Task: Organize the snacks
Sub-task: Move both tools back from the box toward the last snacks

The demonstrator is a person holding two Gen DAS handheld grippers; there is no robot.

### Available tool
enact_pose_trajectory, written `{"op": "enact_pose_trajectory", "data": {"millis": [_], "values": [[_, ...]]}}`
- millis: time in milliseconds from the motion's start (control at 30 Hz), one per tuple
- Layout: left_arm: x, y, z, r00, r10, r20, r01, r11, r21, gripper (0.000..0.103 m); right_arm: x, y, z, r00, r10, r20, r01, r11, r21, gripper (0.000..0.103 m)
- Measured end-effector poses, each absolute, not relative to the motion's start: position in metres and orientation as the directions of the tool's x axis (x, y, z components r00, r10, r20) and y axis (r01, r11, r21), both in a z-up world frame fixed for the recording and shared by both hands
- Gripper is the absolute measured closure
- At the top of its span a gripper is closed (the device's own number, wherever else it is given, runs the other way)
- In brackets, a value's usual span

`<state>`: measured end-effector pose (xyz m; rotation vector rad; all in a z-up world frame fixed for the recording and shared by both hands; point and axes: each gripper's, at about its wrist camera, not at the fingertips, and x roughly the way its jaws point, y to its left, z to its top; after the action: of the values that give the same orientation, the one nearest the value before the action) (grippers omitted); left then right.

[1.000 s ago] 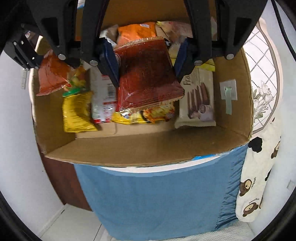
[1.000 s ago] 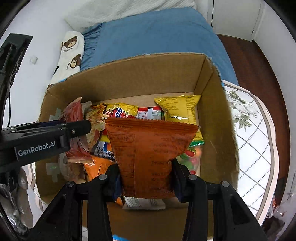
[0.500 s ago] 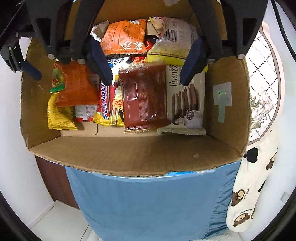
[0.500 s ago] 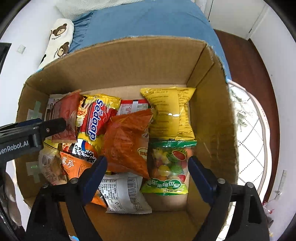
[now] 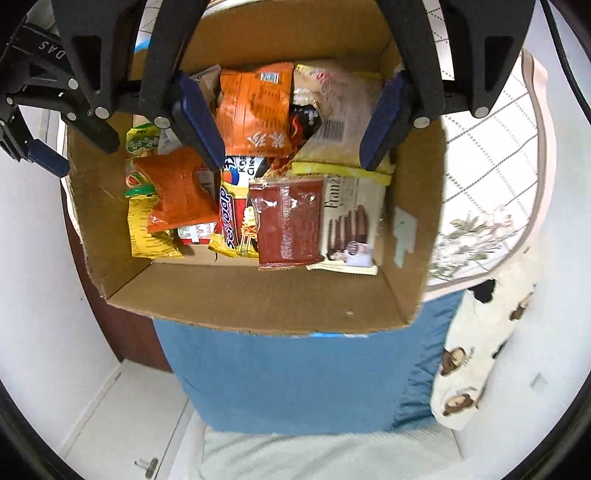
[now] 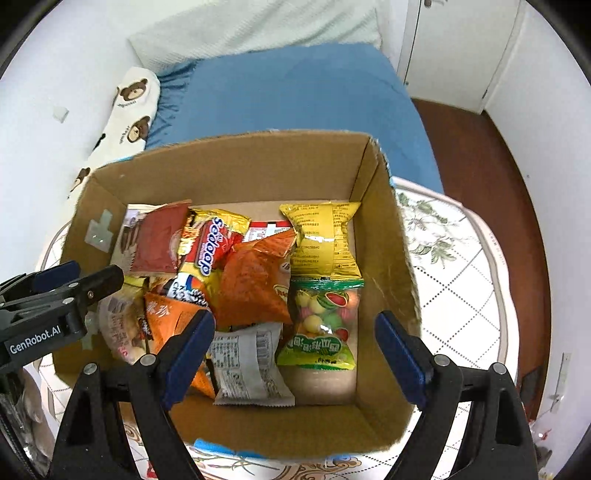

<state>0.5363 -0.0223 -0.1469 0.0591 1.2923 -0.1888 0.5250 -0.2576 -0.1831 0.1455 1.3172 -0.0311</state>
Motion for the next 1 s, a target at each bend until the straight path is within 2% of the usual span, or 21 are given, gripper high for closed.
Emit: {"op": "enact_pose_trajectory", "data": {"millis": [200, 267, 667, 1000], "values": [[0.497, -0.014, -0.11, 0.383, -0.113, -0.917, 0.164, 0.985, -0.053, 0.029, 0.499, -0.252, -0.149, 0.328, 0.055, -0.943, 0.078, 0.993, 0.085, 0.015], [0.485, -0.011, -0.1, 0.41, -0.116, -0.905, 0.16, 0.986, -0.053, 0.029, 0.489, -0.249, -0.14, 0.349, 0.061, -0.935, 0.065, 0.994, 0.089, 0.021], [0.407, -0.009, -0.044, 0.549, -0.13, -0.826, 0.193, 0.981, -0.026, 0.029, 0.414, -0.239, -0.081, 0.457, 0.11, -0.883, 0.034, 0.989, 0.141, 0.021], [0.36, -0.008, -0.018, 0.603, -0.145, -0.785, 0.2, 0.979, -0.027, 0.029, 0.363, -0.241, -0.041, 0.546, 0.101, -0.832, 0.046, 0.988, 0.15, 0.019]]}}
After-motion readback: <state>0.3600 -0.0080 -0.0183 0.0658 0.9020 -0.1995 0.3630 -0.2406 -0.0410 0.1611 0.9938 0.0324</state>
